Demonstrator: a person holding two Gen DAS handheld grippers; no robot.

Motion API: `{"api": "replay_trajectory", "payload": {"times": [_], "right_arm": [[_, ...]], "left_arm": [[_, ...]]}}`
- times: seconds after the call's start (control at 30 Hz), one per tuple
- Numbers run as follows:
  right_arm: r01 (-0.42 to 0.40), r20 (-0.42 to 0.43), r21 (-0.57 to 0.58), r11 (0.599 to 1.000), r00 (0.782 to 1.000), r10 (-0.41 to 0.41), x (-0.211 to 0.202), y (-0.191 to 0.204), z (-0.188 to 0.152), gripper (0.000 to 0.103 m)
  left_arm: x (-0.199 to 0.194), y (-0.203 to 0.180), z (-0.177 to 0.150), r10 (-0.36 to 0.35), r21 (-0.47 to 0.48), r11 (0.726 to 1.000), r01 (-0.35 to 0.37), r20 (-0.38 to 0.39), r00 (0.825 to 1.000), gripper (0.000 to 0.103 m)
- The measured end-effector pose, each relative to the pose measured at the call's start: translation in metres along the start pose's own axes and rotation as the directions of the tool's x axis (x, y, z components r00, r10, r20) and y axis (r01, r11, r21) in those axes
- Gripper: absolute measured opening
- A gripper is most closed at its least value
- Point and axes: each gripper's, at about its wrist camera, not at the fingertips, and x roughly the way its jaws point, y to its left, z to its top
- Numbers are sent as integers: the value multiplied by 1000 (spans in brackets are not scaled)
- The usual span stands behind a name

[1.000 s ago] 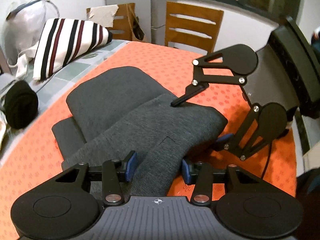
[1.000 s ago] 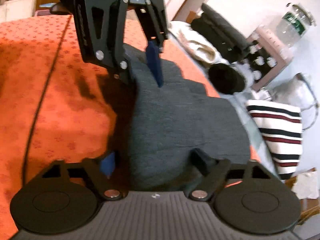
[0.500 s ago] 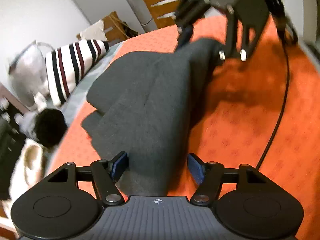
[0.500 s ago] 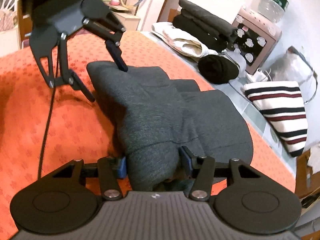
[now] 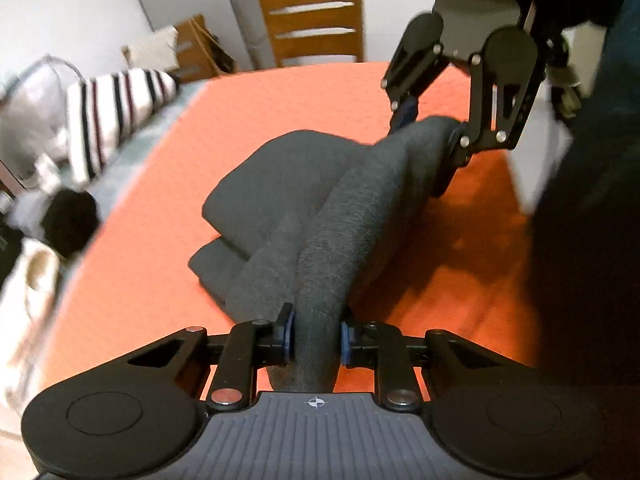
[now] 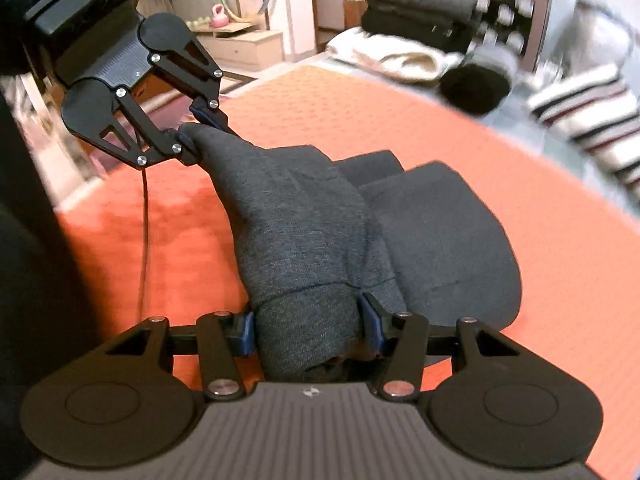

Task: Fold clothes

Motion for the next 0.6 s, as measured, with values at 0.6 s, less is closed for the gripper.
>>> {"api": "replay_trajectory", "payload": {"times": [0.6], "right_arm": [[-309,146,522,795,951,274,1,-69,-24,58]], "left_arm": [[17,71,12,-52,-369,926,83,94,994,32]]}}
